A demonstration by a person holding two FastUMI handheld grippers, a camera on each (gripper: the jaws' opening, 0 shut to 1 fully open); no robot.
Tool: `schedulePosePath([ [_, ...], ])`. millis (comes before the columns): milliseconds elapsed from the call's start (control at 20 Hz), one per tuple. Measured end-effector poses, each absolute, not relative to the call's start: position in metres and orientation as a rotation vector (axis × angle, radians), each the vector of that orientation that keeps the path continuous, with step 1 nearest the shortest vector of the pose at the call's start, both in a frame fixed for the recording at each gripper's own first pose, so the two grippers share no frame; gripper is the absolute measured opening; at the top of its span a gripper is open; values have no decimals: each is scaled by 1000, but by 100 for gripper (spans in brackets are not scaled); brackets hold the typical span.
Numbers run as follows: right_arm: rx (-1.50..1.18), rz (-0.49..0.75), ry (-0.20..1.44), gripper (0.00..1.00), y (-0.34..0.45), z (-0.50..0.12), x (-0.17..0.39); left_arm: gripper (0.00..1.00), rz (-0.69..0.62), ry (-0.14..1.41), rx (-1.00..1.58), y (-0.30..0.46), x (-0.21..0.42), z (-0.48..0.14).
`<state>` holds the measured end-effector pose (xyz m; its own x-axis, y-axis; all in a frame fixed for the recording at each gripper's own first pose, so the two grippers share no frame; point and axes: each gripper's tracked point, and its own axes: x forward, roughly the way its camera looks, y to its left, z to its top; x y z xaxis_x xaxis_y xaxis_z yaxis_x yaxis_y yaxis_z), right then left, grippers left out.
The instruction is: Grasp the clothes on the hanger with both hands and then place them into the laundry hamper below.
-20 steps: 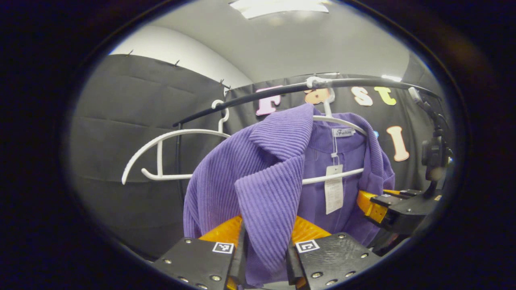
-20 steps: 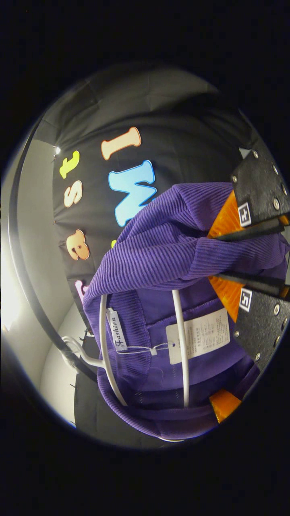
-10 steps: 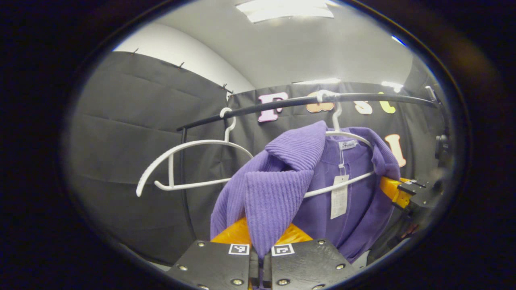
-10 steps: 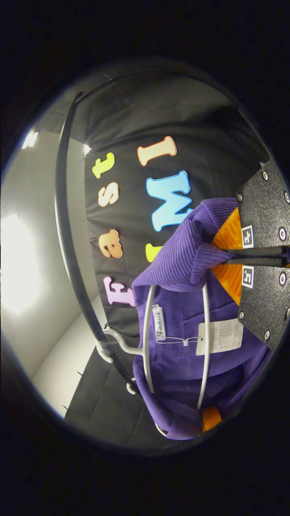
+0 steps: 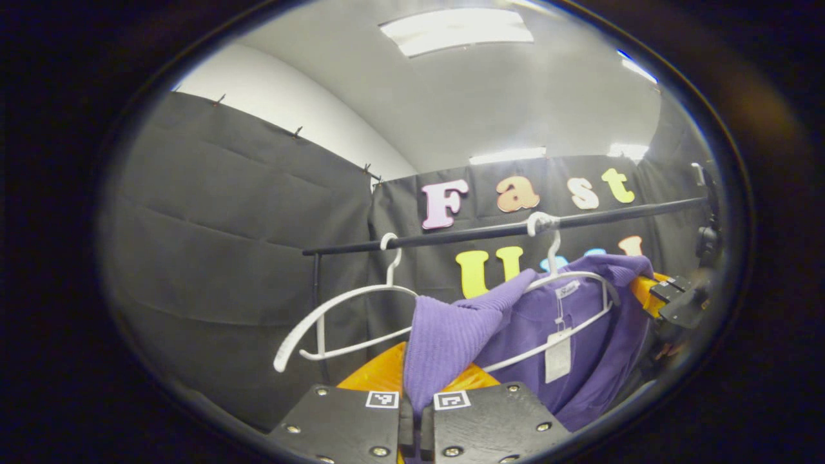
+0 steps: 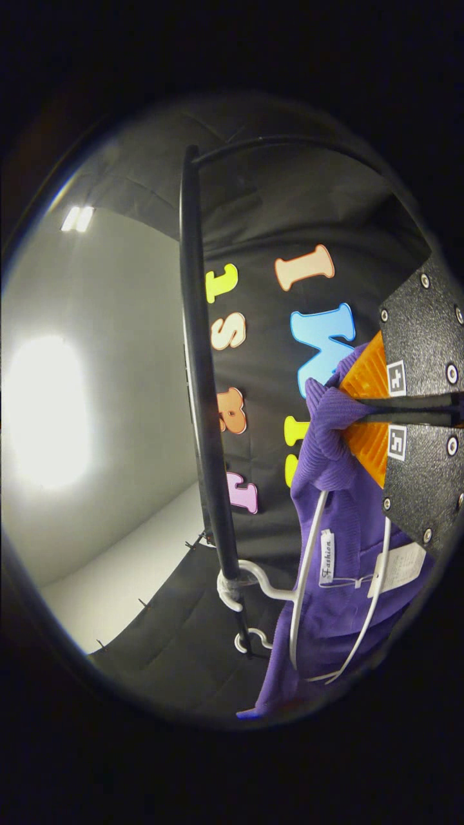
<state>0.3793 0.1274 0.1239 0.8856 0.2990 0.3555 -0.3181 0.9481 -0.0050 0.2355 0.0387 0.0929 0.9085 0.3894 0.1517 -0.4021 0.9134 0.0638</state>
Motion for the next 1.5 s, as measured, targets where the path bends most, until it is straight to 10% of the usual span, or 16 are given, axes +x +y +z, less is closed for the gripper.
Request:
schedulePosePath([
  [1500,-22,285,-110,2,116,20,489,10,260,-23,90,105,312,50],
])
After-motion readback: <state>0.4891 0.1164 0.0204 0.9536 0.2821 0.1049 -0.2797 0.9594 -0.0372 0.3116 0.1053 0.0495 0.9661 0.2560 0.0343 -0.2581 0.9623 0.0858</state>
